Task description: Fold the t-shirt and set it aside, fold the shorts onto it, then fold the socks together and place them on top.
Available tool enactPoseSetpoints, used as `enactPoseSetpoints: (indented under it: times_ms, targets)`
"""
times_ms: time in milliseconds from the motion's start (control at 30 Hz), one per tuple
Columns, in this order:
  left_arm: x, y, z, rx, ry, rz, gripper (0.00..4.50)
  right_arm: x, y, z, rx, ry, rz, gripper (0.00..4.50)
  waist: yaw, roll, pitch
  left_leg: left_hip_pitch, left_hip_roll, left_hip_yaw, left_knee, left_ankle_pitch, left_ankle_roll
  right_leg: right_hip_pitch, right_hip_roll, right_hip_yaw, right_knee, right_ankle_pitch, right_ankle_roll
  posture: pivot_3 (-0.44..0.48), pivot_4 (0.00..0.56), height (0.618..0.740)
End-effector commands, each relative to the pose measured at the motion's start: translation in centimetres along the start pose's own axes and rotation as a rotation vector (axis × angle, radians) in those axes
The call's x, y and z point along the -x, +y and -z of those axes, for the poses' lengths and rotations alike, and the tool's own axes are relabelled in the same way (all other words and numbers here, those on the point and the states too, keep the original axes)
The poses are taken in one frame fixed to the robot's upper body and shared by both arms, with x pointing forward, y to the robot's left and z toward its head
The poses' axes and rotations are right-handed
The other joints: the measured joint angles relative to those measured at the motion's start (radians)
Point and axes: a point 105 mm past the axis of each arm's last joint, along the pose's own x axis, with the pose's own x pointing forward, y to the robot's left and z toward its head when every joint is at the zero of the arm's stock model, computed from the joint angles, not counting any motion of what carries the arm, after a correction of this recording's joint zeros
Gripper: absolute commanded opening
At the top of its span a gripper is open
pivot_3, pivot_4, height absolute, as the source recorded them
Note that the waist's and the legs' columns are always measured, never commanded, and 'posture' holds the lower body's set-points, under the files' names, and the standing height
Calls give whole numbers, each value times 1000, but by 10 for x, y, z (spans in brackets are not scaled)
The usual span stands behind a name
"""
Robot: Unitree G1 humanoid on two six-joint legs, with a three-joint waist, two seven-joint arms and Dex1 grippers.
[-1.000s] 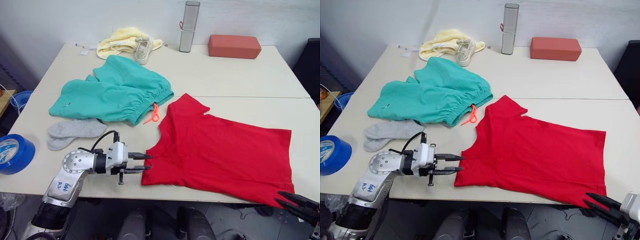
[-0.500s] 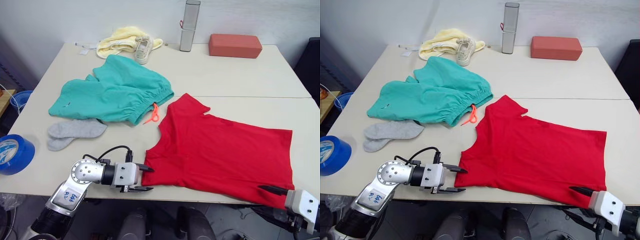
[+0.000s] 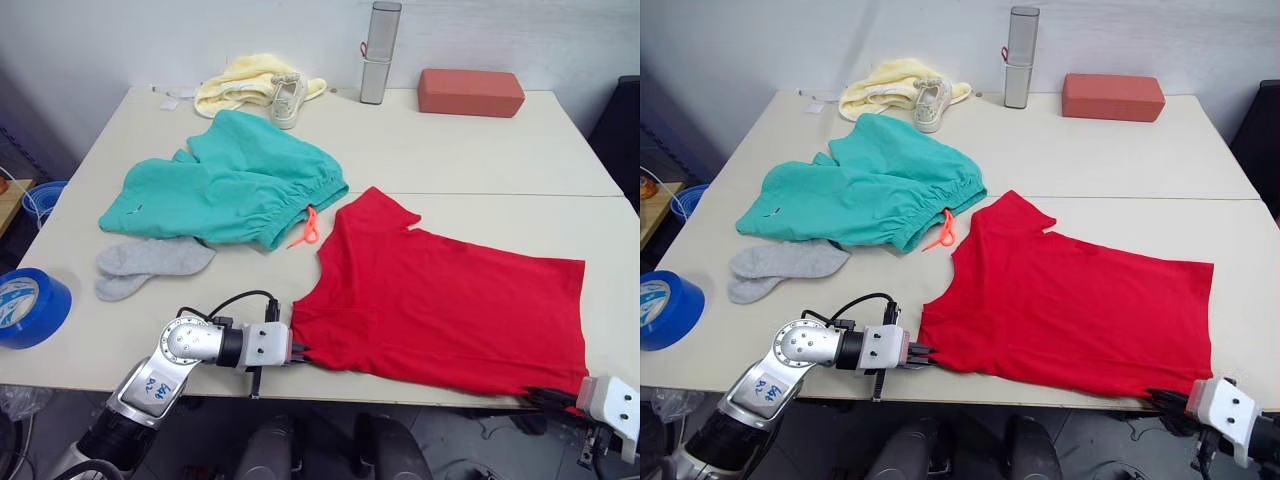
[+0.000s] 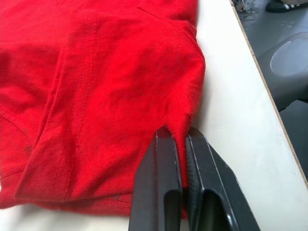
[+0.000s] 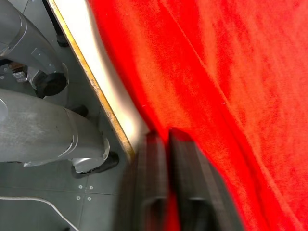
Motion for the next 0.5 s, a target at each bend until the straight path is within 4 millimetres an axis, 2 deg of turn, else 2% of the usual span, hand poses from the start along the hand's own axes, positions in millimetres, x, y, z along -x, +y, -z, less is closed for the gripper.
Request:
enactPoseSetpoints:
  times_ms: [33,200,333,500]
  targets:
    - [-2,-21,9,67,11,96,0,4,-4,-1,26,4,0,15,0,0,0,0,0,0,0,0,0,0,0,0,0,0,0,0,150,740]
    - [9,-50,2,147,-16,169,0,7,-12,5,57,20,-11,15,-9,1,-1,1,0,0,-1,0,0,0,0,0,0,0,0,0,150,740]
    - [11,-53,0,144,-7,140,0,5,-15,8,75,22,-35,15,-9,1,-1,1,0,0,0,0,0,1,0,0,0,0,-1,0,150,740]
    - [10,-46,1,134,10,74,0,-1,-16,10,38,-3,-41,15,-4,1,-1,1,0,0,0,0,0,1,0,0,0,0,-1,0,150,740]
